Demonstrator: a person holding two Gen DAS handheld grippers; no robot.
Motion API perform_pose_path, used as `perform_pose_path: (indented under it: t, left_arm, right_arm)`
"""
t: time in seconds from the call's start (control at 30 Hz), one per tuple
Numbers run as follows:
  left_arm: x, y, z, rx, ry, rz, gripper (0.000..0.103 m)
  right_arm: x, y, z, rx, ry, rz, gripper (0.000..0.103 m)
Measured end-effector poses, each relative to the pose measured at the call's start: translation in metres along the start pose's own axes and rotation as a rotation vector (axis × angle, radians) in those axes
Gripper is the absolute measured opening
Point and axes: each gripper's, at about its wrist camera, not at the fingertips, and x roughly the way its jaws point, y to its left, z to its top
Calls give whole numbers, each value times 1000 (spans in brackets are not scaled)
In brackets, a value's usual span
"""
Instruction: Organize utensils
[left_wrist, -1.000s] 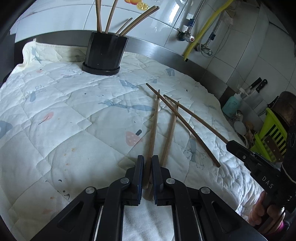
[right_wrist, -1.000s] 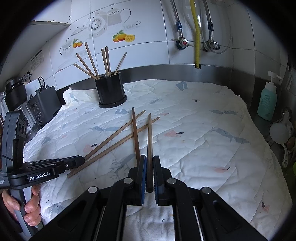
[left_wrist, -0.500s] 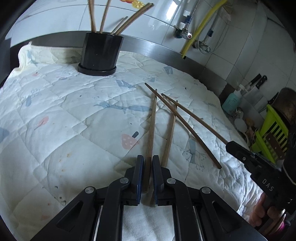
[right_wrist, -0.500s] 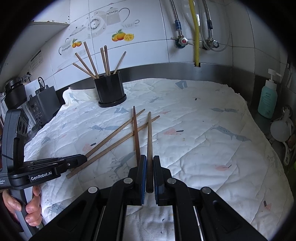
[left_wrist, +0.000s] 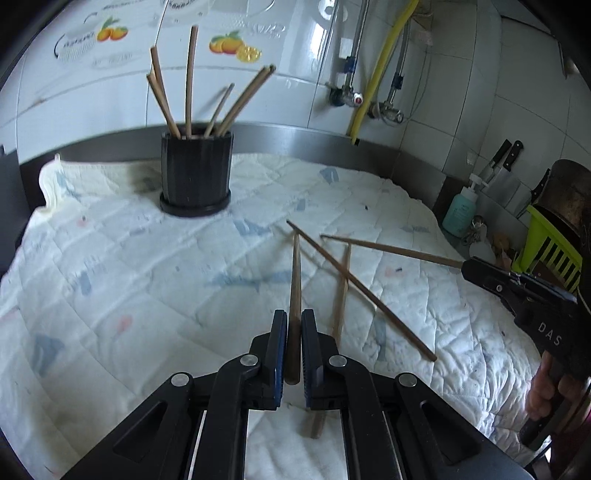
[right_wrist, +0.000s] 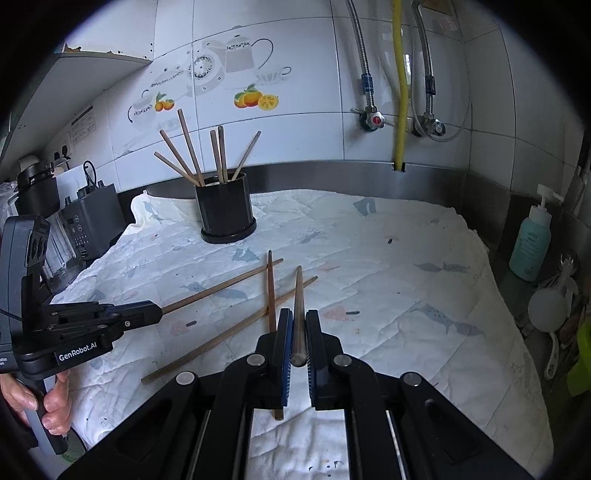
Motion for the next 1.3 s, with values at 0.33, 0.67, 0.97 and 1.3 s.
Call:
perform_pose_path:
  t: [0.33,0.67,0.97,1.3]
  left_arm:
    - [-29,28,57,15,-78,23,7]
    - [-62,63,114,12,-117,67,7]
    - [-93,96,170,39,-187,161,6]
    - [-108,134,171,-19,-175,177,6]
  right_arm:
    - [4,0,57,-100,6,33,9]
    - [10,5,125,-171,17,77,9]
    - [17,24,169,-224,-5,111,9]
    - [31,43,199,-242,-32,129,9]
